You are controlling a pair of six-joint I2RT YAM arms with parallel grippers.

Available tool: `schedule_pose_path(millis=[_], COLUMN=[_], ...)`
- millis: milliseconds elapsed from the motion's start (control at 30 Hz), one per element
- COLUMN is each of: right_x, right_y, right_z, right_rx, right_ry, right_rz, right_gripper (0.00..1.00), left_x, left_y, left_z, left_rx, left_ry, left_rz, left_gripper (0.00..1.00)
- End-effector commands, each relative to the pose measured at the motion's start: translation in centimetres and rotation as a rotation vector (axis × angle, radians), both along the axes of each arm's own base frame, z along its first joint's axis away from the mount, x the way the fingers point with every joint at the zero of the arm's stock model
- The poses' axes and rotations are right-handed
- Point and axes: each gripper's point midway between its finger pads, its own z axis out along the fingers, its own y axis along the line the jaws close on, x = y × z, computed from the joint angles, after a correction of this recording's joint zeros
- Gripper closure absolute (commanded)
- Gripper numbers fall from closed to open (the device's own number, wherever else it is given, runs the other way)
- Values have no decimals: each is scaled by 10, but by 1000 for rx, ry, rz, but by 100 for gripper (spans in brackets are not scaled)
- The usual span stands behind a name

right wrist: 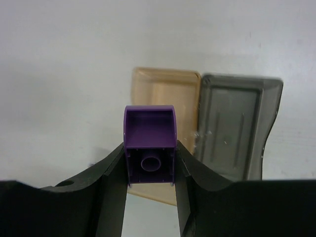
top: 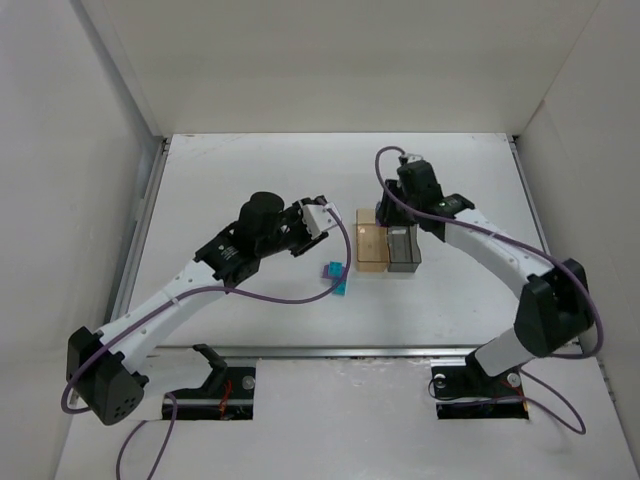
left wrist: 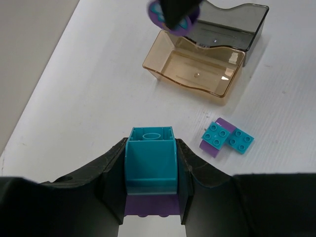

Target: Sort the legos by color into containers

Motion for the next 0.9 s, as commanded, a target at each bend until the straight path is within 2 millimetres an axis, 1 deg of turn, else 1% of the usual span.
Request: schedule_pose_path(millis=[0,33,67,100,200,233,267,300,333,367,433,467,500,567,600,633,700,733,767,800,833,867], right_x=[-8,-8,-8,-6,-6,-5,-7,-5,-8,-6,-8,-6,-9,-11,-11,-14,-22,-27,-32,-44,-50,-55], right_y=[-10,-8,-4,-3,6,6,8,9,15,16,17,17,16,16,18,19,28,31,36,46,51,58], right_z=[-32,-38,-40,-39,-51,-52,-56,-52,-52,-48,-42,-33,-29,-16,-4,16,40,65,77,85,93,114], right_rx=[-76,-71,-65,-60,-50,-54,-48,-44,-37,-32,-32,-29,-27,-18,-9,5,52,80,112,157,188,232], right_ry=[68,77,82,73,112,120,133,125,129,119,118,96,92,67,39,-10,-68,-139,-167,-182,-200,-265], right_rz=[-7,4,27,28,58,58,70,71,90,90,104,111,111,125,147,174,248,286,319,400,444,493], right_gripper=[93,91,88,84,71,59,54,48,42,30,23,17,14,14,14,14,14,14,14,14,14,14], left_x=[6,6,5,5,4,4,4,2,2,2,1,1,1,1,1,2,3,4,2,2,1,-3], left_y=[-2,-2,-2,-2,-2,-2,-2,0,0,0,1,1,1,1,1,1,0,1,-1,-3,-3,-5], left_z=[25,25,19,19,18,18,18,16,16,16,15,15,15,15,15,20,22,22,23,25,31,36], left_rx=[-77,-77,-75,-75,-94,-94,-94,-93,-93,-93,-88,-88,-88,-88,-88,-89,-90,-82,-85,-86,-92,-99], left_ry=[-17,-17,0,0,8,8,8,9,9,9,3,3,3,3,3,-11,-27,-37,-35,-52,-77,-90], left_rz=[49,49,53,53,61,61,61,61,61,61,57,57,57,57,57,54,50,45,35,16,1,-27], left_gripper=[100,100,100,100,100,100,100,100,100,100,100,100,100,100,100,100,100,100,100,100,100,100])
